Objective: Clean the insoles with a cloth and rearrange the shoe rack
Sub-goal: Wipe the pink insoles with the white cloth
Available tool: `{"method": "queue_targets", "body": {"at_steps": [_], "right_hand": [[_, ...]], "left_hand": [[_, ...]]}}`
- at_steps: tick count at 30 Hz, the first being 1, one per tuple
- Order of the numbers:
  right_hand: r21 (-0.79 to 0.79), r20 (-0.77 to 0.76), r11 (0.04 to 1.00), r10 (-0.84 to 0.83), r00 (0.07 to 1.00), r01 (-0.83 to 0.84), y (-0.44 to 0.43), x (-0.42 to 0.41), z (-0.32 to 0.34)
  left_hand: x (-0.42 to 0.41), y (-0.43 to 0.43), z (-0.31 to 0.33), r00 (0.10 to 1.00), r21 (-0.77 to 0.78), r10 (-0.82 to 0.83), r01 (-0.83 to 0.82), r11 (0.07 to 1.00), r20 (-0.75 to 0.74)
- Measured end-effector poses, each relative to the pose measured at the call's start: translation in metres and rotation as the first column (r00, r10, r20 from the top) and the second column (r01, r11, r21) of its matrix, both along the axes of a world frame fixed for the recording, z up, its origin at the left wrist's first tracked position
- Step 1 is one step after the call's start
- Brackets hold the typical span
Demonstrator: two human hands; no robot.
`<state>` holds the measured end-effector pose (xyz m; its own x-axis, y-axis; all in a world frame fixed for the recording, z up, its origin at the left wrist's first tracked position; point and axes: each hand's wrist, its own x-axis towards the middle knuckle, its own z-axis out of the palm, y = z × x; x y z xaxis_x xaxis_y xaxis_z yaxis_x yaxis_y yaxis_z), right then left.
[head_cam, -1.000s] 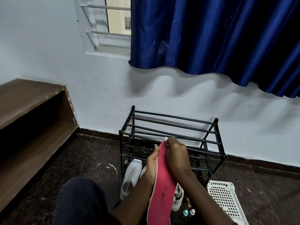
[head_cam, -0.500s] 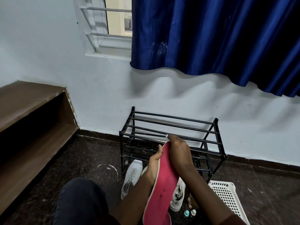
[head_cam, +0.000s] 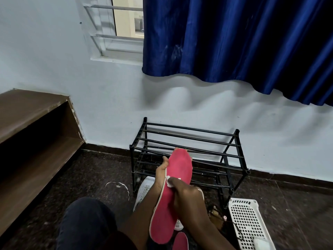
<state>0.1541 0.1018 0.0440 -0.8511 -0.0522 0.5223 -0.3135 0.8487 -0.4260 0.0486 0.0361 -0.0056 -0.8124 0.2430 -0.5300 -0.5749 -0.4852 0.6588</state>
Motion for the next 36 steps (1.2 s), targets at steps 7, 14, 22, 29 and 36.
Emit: {"method": "queue_targets", "body": {"at_steps": [7,14,22,29,36], "right_hand": [[0.082,0.093,0.995,-0.066,0.993,0.058,0.022,-0.043,0.012],[-0.066,0.126,0.993,-0.087,0.988,0.096,0.02,-0.066,0.035],[-0.023,0.03,0.999,0.028,0.999,-0.028,0.004,-0.015,0.002],[-0.042,0.001,0.996,0.08,0.997,-0.079,0.003,-0.002,-0.023],[-0.076,0.016,0.997,0.001,1.0,0.0,0.016,-0.058,0.014]], "left_hand": [[0.016,0.004,0.024,0.97,0.229,-0.138,0.183,0.956,-0.199],[0.026,0.0,0.026,0.982,0.382,-0.157,0.186,0.905,-0.106],[0.011,0.001,0.019,0.995,0.48,-0.095,0.088,0.873,-0.01],[0.008,0.001,0.011,0.993,0.449,-0.107,0.072,0.891,0.053],[0.023,0.002,0.027,0.99,0.337,-0.128,0.14,0.931,-0.059]]}}
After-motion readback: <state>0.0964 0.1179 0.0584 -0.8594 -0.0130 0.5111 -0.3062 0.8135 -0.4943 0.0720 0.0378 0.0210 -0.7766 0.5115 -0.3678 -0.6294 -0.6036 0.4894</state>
